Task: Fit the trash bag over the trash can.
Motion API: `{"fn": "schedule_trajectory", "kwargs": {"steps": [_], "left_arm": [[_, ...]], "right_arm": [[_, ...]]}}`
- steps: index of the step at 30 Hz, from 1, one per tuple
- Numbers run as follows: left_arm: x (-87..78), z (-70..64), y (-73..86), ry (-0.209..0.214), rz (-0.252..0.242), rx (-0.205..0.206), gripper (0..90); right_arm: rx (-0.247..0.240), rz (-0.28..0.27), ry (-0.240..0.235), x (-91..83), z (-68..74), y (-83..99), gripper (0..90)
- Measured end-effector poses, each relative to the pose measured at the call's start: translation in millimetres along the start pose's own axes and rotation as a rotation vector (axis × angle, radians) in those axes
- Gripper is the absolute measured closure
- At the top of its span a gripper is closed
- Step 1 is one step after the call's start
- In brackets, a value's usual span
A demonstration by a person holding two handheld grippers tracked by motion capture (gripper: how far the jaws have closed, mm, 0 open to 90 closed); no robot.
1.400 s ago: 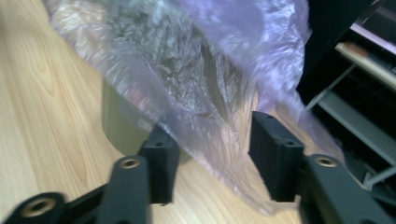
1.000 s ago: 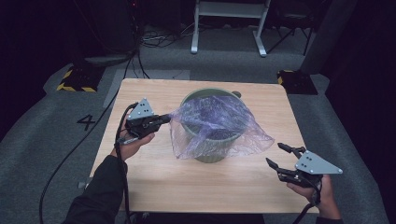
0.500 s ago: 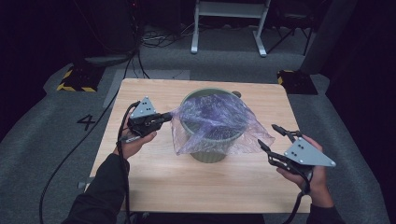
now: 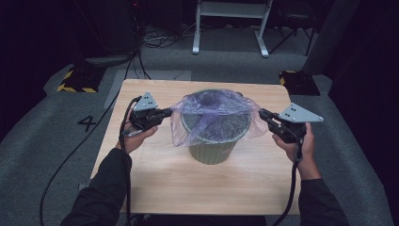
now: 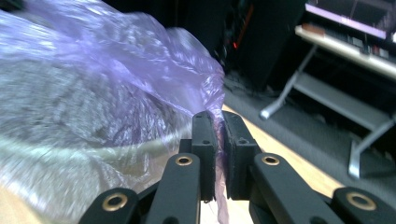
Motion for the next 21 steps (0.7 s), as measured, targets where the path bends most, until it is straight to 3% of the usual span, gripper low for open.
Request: {"fn": "schedule_trajectory", "kwargs": {"steps": [6, 8, 10, 13, 15, 17, 20, 21], "left_arm": [[14.1, 11.1, 3.3, -0.034, 0.023, -0.031, 81.6], [15.2, 15.1, 3.3, -0.068, 0.025, -0.048, 73.0], [10.3, 15.6, 2.8, -0.061, -0.003, -0.049, 68.5], [-3.5, 16.9, 3.0, -0.084, -0.038, -0.052, 52.0], [-13.9, 17.1, 4.4, -0.079, -0.058, -0.068, 38.9], [-24.7, 14.3, 6.0, -0.066, -0.085, -0.063, 31.2], [-41.8, 2.9, 7.5, 0.012, -0.135, -0.08, 23.2], [-45.5, -0.2, 7.7, 0.017, -0.14, -0.072, 20.5]], "right_arm": [[0.05, 0.078, 0.006, 26.5, -9.3, 5.0, 88.0], [0.056, 0.086, 0.008, 31.7, -10.8, 5.1, 89.0], [0.069, 0.087, 0.002, 34.8, -11.8, 5.3, 89.7], [0.074, 0.082, 0.001, 35.2, -11.3, 5.8, 90.0], [0.075, 0.079, -0.005, 33.7, -10.6, 5.5, 90.0], [0.072, 0.076, 0.0, 31.7, -10.5, 4.7, 90.0], [0.071, 0.071, 0.003, 28.6, -10.2, 2.6, 90.0], [0.072, 0.068, 0.001, 27.6, -9.5, 1.6, 90.0]]}}
Point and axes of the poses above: each handheld gripper's, and its own axes: x roughly forward along the jaws, y roughly out of its underside, z roughly to its left, the point moved 5 cm from there along x, roughly forward along the jaws, and after that the axes turned 4 degrees about x, right-handed, at the moved point
